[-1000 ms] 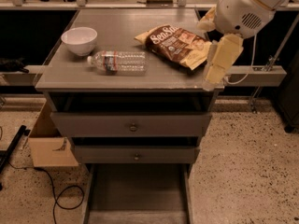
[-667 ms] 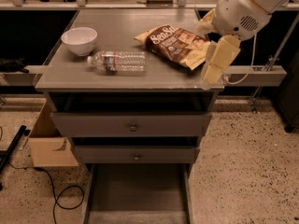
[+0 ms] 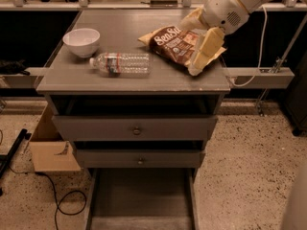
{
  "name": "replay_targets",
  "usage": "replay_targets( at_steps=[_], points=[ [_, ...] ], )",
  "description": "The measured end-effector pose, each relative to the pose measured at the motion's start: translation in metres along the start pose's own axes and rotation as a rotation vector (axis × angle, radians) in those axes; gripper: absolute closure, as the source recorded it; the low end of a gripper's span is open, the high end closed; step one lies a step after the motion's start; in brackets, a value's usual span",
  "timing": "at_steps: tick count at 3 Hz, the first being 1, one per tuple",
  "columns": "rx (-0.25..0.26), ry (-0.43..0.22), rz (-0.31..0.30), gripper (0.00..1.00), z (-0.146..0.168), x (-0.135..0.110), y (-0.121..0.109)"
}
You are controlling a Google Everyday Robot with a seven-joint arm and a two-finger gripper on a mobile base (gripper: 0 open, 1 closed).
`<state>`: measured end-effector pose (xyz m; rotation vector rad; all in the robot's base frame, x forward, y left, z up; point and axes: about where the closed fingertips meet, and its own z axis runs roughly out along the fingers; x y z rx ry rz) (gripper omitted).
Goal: Place water bottle into bottom drawer
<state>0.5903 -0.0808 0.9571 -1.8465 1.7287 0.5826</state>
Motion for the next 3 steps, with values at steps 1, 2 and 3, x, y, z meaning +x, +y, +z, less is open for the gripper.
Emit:
replay_targets(
  at_steps=[1, 2, 3],
  points=[
    [-0.015, -0.084, -0.013, 0.00, 0.0075, -0.0074, -0.0234],
    [0.006, -0.096, -0.016, 0.00, 0.0077, -0.0109, -0.0306],
    [0.073, -0.089, -0.018, 0.00, 0.0042, -0.0075, -0.0316]
  ],
)
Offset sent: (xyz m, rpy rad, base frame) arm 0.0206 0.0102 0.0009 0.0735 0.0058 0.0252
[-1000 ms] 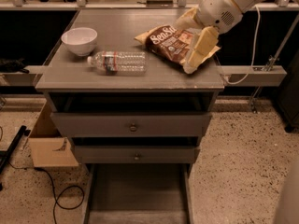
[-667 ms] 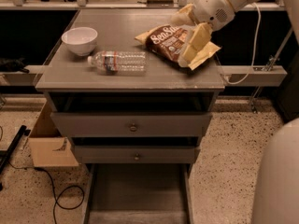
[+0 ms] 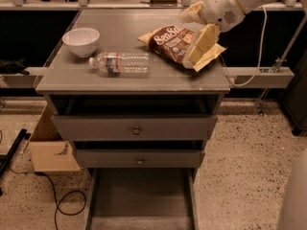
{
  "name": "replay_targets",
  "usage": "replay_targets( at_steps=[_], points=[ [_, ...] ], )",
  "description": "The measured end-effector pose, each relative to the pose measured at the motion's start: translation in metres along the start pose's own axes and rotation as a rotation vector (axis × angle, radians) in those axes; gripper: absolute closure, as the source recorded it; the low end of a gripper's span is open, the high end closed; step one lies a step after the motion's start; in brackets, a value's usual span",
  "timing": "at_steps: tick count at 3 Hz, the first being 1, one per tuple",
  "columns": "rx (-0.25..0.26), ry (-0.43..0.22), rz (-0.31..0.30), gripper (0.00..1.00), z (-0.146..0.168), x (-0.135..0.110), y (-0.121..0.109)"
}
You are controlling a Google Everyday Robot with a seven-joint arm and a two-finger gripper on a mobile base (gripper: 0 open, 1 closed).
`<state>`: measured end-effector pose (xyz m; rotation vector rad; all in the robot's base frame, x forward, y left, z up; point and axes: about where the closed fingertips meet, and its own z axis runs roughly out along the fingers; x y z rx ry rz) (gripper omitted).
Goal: Place water bottle into bottom drawer
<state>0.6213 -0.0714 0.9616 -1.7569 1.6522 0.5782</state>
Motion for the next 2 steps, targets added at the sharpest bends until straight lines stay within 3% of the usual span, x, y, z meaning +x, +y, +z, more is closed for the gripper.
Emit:
replay_targets(
  at_steps=[2],
  points=[
    [0.216, 0.013, -0.043, 0.00, 0.010, 0.002, 0.007]
  ],
)
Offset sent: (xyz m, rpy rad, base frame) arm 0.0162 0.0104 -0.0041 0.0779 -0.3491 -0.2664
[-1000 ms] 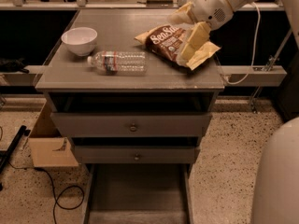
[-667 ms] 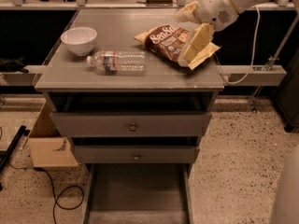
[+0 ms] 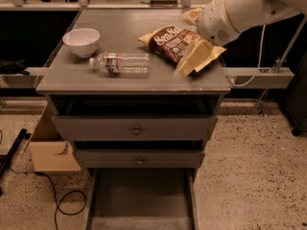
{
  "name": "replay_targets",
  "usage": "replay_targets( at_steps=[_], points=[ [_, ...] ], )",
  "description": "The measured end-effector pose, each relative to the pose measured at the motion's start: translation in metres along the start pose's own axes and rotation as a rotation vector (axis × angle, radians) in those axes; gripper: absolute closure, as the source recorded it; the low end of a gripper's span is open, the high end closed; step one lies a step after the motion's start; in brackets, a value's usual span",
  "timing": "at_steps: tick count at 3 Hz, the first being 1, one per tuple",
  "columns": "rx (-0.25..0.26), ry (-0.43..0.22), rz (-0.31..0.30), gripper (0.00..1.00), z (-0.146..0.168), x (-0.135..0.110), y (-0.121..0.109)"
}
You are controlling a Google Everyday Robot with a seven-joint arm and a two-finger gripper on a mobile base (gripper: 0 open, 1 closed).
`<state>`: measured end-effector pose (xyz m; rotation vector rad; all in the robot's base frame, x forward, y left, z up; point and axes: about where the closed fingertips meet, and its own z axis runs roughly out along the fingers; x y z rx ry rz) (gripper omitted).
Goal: Place water bottle into bottom drawer
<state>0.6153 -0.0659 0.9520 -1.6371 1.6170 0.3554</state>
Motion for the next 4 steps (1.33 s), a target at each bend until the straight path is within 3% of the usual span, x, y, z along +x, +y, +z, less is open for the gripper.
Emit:
replay_targets(
  at_steps=[1, 2, 4],
  points=[
    [0.063, 0.005, 0.004, 0.00, 0.017, 0.006, -0.020],
    [0.096, 0.038, 0.001, 0.00, 0.029, 0.003, -0.088],
    [0.109, 0.011, 0.012, 0.00, 0.025, 0.003, -0.088]
  ],
)
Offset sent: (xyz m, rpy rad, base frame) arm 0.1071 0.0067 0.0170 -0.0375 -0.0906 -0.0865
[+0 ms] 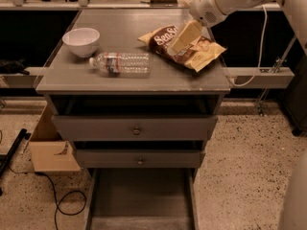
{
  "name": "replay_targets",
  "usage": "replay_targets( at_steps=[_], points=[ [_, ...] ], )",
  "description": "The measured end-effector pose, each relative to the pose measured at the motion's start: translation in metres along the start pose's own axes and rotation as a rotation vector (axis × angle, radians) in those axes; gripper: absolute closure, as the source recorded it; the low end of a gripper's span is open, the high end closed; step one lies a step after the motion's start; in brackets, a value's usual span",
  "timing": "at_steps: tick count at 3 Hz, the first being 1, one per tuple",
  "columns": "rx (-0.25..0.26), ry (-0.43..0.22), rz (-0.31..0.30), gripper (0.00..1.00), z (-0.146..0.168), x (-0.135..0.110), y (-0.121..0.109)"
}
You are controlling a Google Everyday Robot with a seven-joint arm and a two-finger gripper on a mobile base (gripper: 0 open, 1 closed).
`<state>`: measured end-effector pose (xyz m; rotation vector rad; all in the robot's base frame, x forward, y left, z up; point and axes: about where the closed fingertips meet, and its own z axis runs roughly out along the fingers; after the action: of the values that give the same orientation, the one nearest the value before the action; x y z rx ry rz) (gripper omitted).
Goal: Place water bottle into bottom drawer
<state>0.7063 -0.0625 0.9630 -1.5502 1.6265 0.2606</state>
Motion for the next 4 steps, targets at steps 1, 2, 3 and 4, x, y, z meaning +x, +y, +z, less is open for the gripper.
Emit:
replay_targets(
  at_steps=[1, 2, 3, 4],
  points=[
    [-0.022, -0.025, 0.028, 0.00, 0.010, 0.007, 0.014],
    [-0.045, -0.053, 0.065, 0.00, 0.024, 0.017, 0.031],
    [-0.042, -0.050, 0.070, 0.00, 0.024, 0.019, 0.035],
    [-0.077, -0.032, 0.076, 0.00, 0.049, 0.023, 0.041]
  ],
)
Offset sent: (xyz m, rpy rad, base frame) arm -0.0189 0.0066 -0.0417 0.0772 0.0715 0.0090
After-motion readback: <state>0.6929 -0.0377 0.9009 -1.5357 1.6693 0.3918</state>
